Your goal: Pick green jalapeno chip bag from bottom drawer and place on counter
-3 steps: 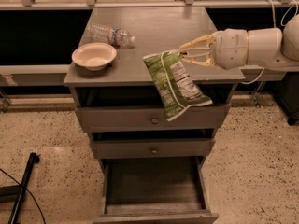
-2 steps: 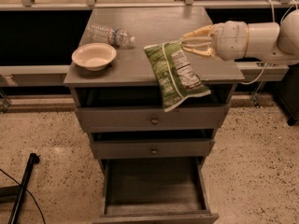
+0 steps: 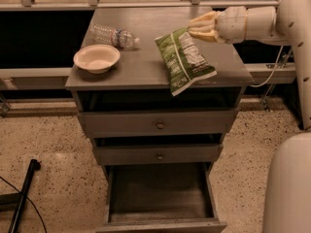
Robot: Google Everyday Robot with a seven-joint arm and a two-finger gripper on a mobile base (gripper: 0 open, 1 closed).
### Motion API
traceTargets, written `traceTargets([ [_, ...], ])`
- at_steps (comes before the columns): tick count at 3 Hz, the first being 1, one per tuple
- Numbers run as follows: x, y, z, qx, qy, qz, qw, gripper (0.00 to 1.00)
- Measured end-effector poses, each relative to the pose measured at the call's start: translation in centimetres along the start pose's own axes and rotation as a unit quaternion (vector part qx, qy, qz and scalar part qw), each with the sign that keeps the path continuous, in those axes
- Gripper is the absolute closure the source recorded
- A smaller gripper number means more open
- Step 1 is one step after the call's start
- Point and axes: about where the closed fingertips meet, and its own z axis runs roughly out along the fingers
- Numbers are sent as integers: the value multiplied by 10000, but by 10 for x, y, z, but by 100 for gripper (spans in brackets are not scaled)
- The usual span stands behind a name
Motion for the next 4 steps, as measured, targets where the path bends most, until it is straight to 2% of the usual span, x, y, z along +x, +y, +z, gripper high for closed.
traceTargets([
  [1,23,-23,-4,163,394,202,9989,100],
  [2,42,-38,-19,412,778,358,9955,100],
  [3,57,-48,-33,558,1112,477,9911,74],
  [4,57,-48,-33,558,1112,477,9911,51],
])
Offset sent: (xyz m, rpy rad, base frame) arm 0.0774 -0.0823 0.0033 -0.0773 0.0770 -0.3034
